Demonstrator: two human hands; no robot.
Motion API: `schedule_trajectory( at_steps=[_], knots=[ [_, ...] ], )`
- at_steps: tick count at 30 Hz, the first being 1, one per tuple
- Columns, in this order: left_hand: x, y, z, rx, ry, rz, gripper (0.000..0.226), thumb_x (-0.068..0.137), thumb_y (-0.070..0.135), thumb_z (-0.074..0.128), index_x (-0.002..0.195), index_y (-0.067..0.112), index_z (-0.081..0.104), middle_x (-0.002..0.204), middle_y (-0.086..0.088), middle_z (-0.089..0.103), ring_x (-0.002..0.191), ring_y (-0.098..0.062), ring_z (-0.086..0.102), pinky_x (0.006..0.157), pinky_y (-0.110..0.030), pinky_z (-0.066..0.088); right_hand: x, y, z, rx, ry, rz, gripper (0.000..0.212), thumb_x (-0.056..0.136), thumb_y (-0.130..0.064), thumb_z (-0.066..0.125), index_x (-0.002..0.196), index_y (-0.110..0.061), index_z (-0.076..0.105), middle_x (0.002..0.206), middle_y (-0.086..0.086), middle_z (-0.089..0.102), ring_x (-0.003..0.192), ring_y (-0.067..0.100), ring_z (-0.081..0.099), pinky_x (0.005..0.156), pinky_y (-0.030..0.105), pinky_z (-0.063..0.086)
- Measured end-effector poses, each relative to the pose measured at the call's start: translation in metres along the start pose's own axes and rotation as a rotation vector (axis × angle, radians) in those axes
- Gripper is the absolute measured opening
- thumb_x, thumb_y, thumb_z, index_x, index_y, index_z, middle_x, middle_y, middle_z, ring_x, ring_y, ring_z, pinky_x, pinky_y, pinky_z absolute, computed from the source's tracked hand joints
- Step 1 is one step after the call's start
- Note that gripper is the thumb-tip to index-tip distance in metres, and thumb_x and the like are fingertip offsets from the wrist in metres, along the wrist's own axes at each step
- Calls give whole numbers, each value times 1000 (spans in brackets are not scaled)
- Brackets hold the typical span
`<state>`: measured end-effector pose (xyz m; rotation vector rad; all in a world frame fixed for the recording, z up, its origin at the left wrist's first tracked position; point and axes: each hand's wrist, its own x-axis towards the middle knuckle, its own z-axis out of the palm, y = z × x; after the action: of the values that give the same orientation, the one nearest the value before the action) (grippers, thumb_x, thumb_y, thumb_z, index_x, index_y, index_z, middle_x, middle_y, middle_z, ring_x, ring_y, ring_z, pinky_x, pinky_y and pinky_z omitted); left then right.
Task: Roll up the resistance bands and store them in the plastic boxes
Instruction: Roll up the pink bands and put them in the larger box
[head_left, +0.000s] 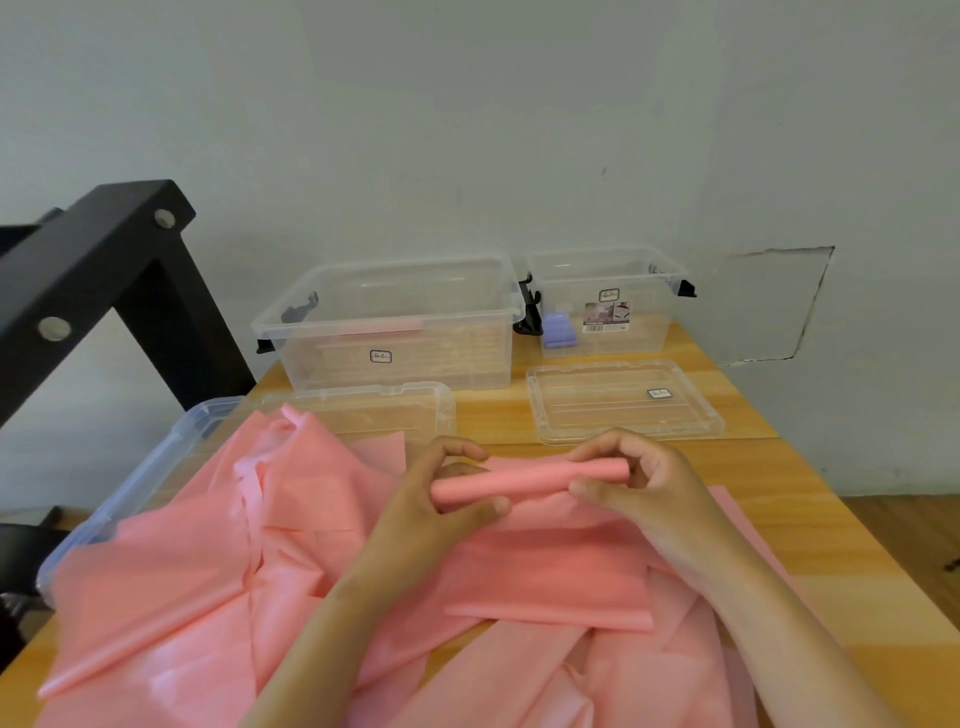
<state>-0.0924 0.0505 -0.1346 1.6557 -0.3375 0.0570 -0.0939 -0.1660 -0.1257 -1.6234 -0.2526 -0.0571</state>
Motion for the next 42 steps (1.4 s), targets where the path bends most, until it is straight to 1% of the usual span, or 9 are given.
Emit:
schedule_trajectory(
  at_steps=[3, 8, 13, 19, 25, 30, 35, 39, 42],
  knots=[
    [2, -1, -2, 44, 58, 30, 14, 79, 15, 71, 88, 17, 60, 75, 16, 60, 66, -2, 52, 59, -14, 43, 0, 2, -1, 18, -42, 27, 21, 70, -16, 80, 87, -25, 71, 90, 0, 71, 83, 10, 63, 75, 25, 46],
    [3, -1, -5, -123, 116, -34, 37, 70, 2, 81, 92, 22, 58, 80, 5, 69, 66, -11, 57, 64, -35, 48, 0, 5, 1, -1, 21, 51, 16, 76, -7, 76, 84, -19, 70, 78, -9, 70, 75, 5, 63, 68, 18, 46],
    [1, -2, -2, 36, 30, -15, 24, 77, 29, 67, 98, 18, 59, 71, 16, 59, 59, -4, 46, 55, -18, 40, 0, 1, -1, 40, 84, -78, 26, 74, 8, 73, 82, -15, 68, 87, -2, 71, 82, 10, 65, 72, 20, 49],
    [3, 0, -4, -100, 109, -20, 32, 77, -4, 72, 98, 13, 54, 64, 7, 59, 53, -10, 49, 54, -28, 44, 1, 5, 0, 64, 26, 49, 29, 70, -14, 82, 94, -21, 68, 87, -2, 73, 80, 10, 66, 72, 21, 48],
    [0, -2, -2, 12, 26, 2, 16, 84, 9, 68, 97, 8, 57, 66, 18, 52, 56, 3, 44, 52, -10, 36, 0, 2, -1, 64, 99, -93, 22, 69, -3, 80, 85, -11, 67, 81, -9, 70, 75, 3, 61, 65, 13, 47],
    [1, 3, -3, 21, 20, 14, 19, 76, 32, 66, 84, 15, 59, 66, 17, 51, 60, -2, 43, 53, -15, 36, 1, 4, -1, 68, 99, -92, 24, 69, 3, 79, 82, -12, 65, 89, -5, 72, 84, 7, 65, 71, 19, 50],
    [3, -1, -4, -214, 83, -33, 29, 74, 4, 77, 91, 20, 59, 64, 2, 49, 50, -9, 44, 47, -22, 39, 1, 6, 0, 50, 46, 9, 23, 66, -22, 79, 87, -22, 70, 88, -9, 72, 82, 4, 64, 71, 16, 47],
    [0, 0, 0, -142, 14, -55, 26, 82, 27, 72, 101, 15, 57, 68, 10, 52, 59, -6, 48, 60, -25, 46, 1, 4, -1, 37, 101, -80, 23, 74, 1, 75, 78, -21, 69, 90, -4, 72, 85, 8, 65, 74, 18, 49],
    [1, -2, -2, -63, 31, -27, 20, 80, 30, 65, 91, 16, 56, 68, 14, 50, 59, -6, 44, 60, -26, 41, 1, 4, -3, 54, 78, -81, 26, 70, -1, 79, 79, -24, 70, 95, 0, 72, 91, 13, 66, 75, 21, 51]
  ],
)
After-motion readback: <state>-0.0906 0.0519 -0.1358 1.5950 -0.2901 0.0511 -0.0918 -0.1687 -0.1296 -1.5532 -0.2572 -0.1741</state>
